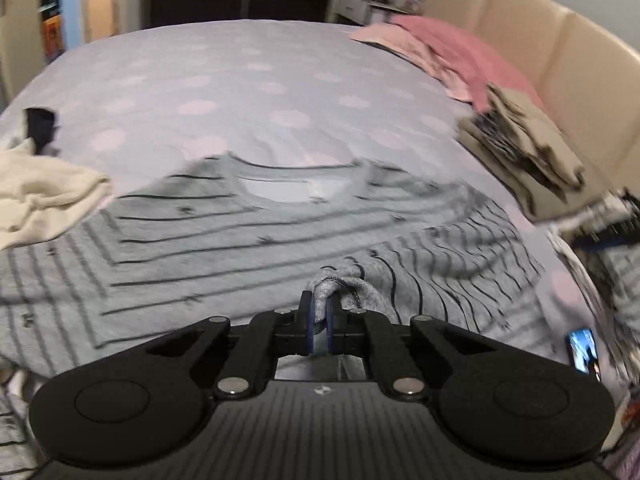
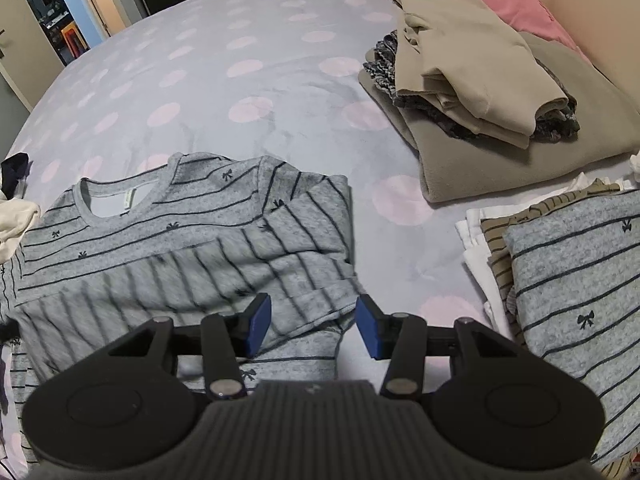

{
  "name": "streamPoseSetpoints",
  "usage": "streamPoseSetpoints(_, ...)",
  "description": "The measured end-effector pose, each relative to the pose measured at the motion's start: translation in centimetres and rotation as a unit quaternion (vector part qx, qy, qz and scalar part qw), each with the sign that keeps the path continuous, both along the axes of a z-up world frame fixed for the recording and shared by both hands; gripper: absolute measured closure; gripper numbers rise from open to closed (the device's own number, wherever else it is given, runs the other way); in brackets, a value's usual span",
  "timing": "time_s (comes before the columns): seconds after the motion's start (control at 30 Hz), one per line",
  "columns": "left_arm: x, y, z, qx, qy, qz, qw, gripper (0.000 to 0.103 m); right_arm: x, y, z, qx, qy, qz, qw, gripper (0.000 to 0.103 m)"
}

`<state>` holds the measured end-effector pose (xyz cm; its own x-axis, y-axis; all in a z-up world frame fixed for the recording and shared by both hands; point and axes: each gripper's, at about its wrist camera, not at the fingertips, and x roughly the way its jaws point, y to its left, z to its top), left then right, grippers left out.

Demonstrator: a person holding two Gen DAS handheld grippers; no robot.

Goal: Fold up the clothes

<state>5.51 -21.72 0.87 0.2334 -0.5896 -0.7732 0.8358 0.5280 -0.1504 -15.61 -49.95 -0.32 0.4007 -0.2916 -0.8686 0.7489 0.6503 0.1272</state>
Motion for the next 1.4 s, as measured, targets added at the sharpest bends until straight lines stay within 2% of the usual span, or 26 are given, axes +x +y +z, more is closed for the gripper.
streamPoseSetpoints(0.17, 3.1, 0.8, -0.3, 0.001, 0.009, 0.055, 0.9984, 0.1, -0.1, -0.4, -0.3, -0.001, 0.007, -0.005, 1.0, 0.053)
streamPoseSetpoints(0.43, 5.7, 2.3, 0.5, -0.017, -0.008, 0.116, 0.993, 0.1, -0.2, -1.1, -0.8, -0.002, 0.021, -0.011, 1.0, 0.053)
streamPoseSetpoints(0.57, 7.1, 2.4, -0.6, 0.02, -0.002, 0.141, 0.9898, 0.1, 0.0, -1.3, -1.2, -0.002, 0.032, -0.018, 0.999, 0.053)
streamPoseSetpoints(0.67, 8.2, 1.9, -2.1, 0.073, 0.004, 0.127, 0.9892, 0.1, 0.5, -1.9, -1.5, -0.002, 0.039, -0.022, 0.999, 0.053)
streamPoseSetpoints(0.8, 8.6, 1.5, -2.6, 0.102, -0.01, 0.09, 0.9906, 0.1, 1.8, -3.2, -1.8, 0.003, 0.029, -0.025, 0.999, 0.053)
streamPoseSetpoints(0.97, 9.2, 1.4, -3.2, 0.099, -0.001, 0.087, 0.9914, 0.1, 3.9, -5.7, -1.8, 0.023, -0.015, -0.035, 0.999, 0.053)
streamPoseSetpoints(1.1, 9.8, 1.0, -3.8, 0.103, 0.002, 0.085, 0.991, 0.1, 6.2, -7.0, -2.5, 0.025, -0.032, -0.027, 0.999, 0.053)
streamPoseSetpoints(1.2, 10.0, 0.9, -3.8, 0.102, 0.004, 0.079, 0.9916, 0.1, 7.9, -8.2, -3.3, 0.032, -0.024, -0.021, 0.999, 0.054)
streamPoseSetpoints(1.33, 10.5, 0.7, -4.0, 0.1, 0.01, 0.073, 0.9923, 0.1, 9.6, -9.9, -4.4, 0.052, -0.014, 0.016, 0.998, 0.054)
streamPoseSetpoints(1.4, 10.8, 0.6, -4.1, 0.102, 0.014, 0.072, 0.9921, 0.1, 10.2, -10.4, -4.8, 0.041, -0.003, 0.034, 0.999, 0.053)
